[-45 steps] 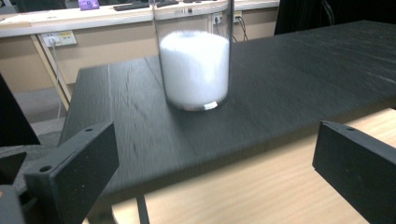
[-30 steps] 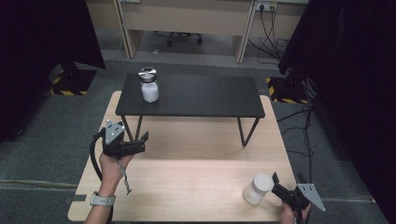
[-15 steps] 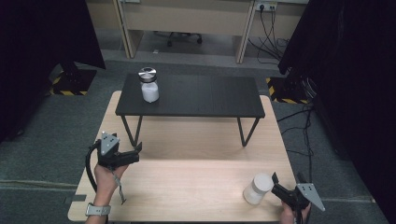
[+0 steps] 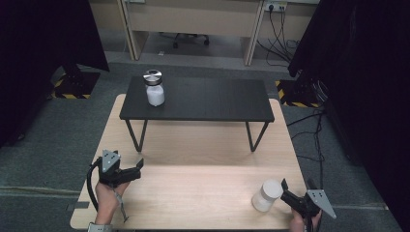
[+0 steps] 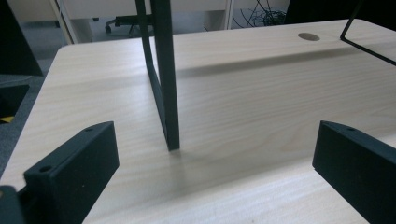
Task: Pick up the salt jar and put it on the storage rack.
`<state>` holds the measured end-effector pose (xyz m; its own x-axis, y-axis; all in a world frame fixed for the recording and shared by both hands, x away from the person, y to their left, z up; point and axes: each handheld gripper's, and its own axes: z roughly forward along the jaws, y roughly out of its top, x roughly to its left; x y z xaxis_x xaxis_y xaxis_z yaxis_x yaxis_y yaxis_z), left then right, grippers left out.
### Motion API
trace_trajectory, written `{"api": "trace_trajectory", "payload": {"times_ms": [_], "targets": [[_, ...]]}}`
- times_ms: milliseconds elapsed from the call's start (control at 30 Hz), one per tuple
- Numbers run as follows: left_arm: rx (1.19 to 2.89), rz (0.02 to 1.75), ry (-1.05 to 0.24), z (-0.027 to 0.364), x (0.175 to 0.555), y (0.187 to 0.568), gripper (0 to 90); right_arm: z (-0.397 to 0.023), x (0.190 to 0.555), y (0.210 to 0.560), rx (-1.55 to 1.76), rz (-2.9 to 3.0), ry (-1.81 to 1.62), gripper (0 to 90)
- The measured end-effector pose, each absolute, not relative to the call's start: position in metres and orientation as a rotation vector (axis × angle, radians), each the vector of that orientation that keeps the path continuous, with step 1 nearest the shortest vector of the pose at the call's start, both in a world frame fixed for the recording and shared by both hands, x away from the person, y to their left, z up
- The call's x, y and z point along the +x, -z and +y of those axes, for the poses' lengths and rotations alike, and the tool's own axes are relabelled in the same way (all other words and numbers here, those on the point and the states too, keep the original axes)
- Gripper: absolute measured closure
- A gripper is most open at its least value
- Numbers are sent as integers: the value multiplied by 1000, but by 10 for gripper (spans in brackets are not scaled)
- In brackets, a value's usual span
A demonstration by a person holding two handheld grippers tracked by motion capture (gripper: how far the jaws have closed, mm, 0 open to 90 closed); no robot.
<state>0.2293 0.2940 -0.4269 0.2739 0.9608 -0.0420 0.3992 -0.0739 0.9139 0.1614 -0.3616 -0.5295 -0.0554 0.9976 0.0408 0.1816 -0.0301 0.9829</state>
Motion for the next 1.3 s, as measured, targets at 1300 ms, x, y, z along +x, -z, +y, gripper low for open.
{"api": "trace_trajectory", "payload": {"times_ms": [1300], "targets": [[1592, 1444, -714, 309, 208, 482, 0, -361, 161, 530, 1327, 1377, -1183, 6]]}}
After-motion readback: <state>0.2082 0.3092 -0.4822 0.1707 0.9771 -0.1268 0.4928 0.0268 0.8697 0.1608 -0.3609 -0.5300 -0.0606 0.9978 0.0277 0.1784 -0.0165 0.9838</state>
